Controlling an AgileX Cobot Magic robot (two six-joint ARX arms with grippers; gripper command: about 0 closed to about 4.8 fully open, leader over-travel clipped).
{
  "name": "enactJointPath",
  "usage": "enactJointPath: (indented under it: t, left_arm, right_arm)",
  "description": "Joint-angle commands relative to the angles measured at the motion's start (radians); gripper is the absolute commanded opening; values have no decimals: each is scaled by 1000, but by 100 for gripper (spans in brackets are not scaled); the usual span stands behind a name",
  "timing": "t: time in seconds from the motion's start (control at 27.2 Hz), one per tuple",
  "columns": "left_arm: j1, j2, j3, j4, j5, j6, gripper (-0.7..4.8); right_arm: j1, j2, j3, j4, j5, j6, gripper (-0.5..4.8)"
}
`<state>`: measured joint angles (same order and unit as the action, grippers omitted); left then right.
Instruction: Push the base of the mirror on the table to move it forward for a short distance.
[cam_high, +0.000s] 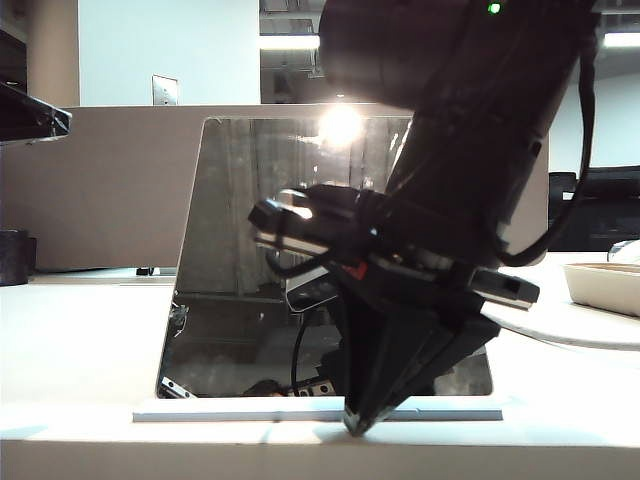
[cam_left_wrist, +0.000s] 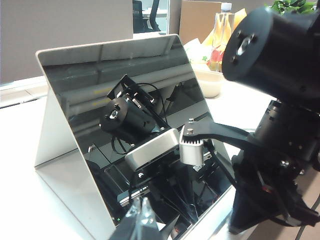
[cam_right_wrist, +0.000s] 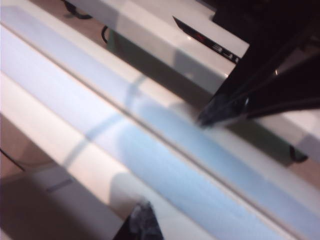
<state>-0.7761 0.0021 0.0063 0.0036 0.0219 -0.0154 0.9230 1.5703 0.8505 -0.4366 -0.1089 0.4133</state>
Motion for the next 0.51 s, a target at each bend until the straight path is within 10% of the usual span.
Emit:
enactJointPath:
  t: [0.04, 0.51]
  left_arm:
    - [0, 1, 1, 11, 0, 4, -1]
    - [0, 1, 1, 11, 0, 4, -1]
  right_arm:
    - [2, 7, 1, 30, -1, -2, -6]
    - [-14, 56, 1, 79, -9, -2, -6]
